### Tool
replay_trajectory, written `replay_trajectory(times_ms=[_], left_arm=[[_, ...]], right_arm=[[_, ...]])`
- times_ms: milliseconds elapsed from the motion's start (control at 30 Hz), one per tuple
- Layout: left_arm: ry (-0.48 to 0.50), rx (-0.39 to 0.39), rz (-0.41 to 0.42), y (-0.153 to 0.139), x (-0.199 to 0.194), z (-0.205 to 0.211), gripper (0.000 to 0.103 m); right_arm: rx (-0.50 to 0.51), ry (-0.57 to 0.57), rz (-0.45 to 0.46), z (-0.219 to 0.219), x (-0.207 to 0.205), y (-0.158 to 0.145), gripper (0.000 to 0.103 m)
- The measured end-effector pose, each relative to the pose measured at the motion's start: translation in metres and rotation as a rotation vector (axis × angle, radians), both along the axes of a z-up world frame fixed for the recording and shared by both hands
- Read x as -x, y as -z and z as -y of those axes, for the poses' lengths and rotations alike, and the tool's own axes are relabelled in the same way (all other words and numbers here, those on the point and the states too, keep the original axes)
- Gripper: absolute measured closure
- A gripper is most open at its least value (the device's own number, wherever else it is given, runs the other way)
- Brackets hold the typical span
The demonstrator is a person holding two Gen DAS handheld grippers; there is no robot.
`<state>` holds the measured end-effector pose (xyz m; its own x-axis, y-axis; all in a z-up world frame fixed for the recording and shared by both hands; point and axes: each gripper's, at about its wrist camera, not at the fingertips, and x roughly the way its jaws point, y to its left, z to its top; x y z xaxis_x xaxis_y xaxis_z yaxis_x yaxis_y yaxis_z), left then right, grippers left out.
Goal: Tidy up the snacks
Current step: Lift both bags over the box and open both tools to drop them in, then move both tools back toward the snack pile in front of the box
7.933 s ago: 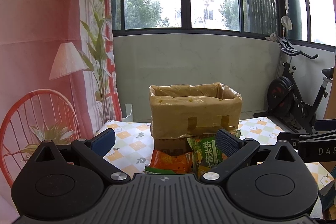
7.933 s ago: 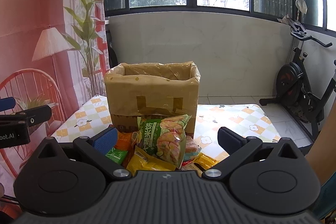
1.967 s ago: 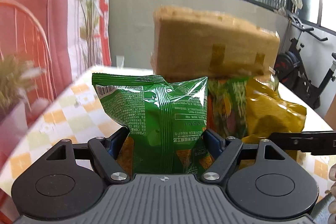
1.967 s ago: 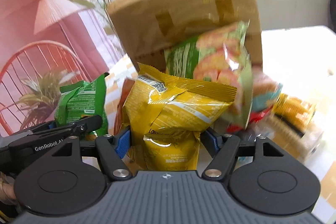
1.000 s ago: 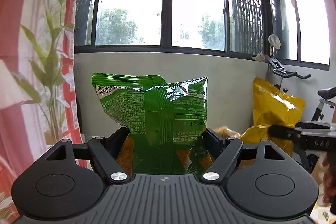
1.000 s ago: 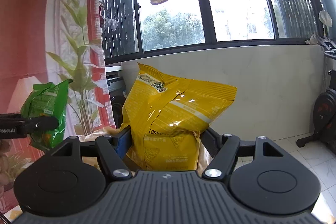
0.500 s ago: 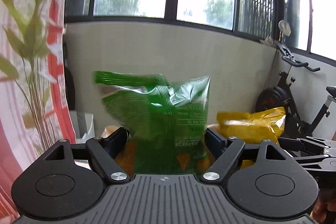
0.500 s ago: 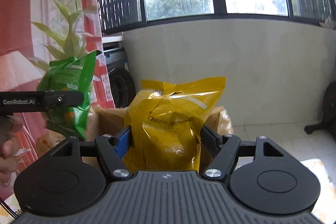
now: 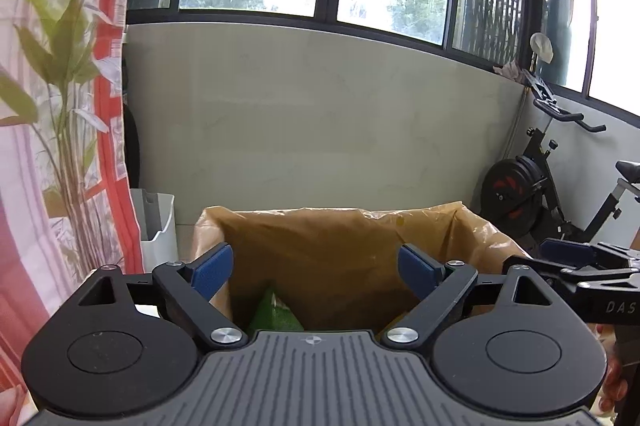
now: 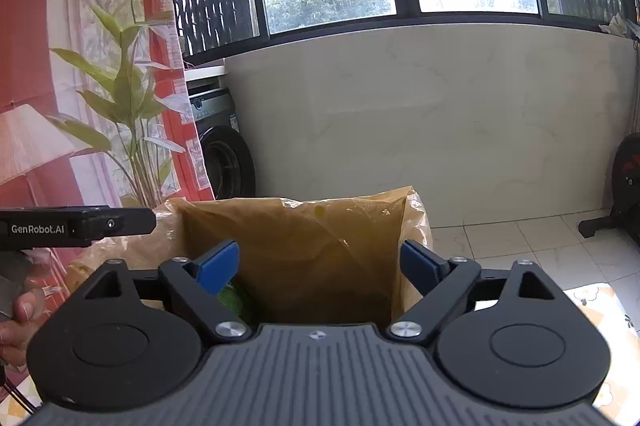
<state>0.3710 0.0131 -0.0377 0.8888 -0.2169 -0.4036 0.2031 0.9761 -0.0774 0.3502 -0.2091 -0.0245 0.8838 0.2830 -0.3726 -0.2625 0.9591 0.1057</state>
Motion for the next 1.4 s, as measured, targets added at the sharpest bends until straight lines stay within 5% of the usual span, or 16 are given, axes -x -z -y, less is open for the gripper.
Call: replay_trajectory(times_ms=[567, 1400], left_arm=[[-0.020, -0.061, 0.072, -0.008, 0.092, -0.011, 0.006], [-0.146, 0.009, -0.040, 0.068, 0.146, -0.031, 0.007]], right_arm=[[0.019, 0.081, 0.069, 0.028, 0.086, -0.008, 0.000], [0.023, 0.129, -0.039, 0.063, 0.146, 0.059, 0.000]])
